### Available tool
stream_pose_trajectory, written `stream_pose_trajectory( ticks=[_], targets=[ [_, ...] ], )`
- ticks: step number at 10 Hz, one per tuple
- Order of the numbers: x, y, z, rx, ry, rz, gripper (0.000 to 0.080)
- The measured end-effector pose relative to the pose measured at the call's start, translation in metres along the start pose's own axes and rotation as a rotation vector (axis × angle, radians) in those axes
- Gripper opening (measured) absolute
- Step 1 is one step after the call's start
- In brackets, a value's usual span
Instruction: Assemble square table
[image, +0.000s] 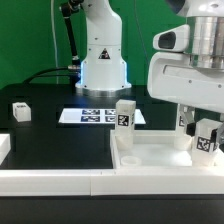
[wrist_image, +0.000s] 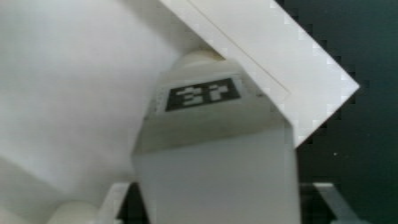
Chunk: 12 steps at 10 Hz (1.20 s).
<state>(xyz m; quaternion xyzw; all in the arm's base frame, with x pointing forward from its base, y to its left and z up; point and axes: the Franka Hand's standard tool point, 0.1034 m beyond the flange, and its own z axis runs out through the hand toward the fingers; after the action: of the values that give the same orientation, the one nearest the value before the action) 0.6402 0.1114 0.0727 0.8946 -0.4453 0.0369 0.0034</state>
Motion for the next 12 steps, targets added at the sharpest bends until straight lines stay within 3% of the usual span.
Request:
stream_pose_trajectory(
  ticks=[3,5,9,12],
  targets=[
    [0.001,0.007,0.001,-0.004,0.007,0.345,0.0300],
    [0.000,0.011,0.001,0.017,-0.020,0.601,0.0300],
    [-0.004,0.016,0.003,0.030,-0.062,1.028,0.0300],
    [-0.005,0.017,0.003,0.022,-0.069,1.089,0.0300]
  ],
)
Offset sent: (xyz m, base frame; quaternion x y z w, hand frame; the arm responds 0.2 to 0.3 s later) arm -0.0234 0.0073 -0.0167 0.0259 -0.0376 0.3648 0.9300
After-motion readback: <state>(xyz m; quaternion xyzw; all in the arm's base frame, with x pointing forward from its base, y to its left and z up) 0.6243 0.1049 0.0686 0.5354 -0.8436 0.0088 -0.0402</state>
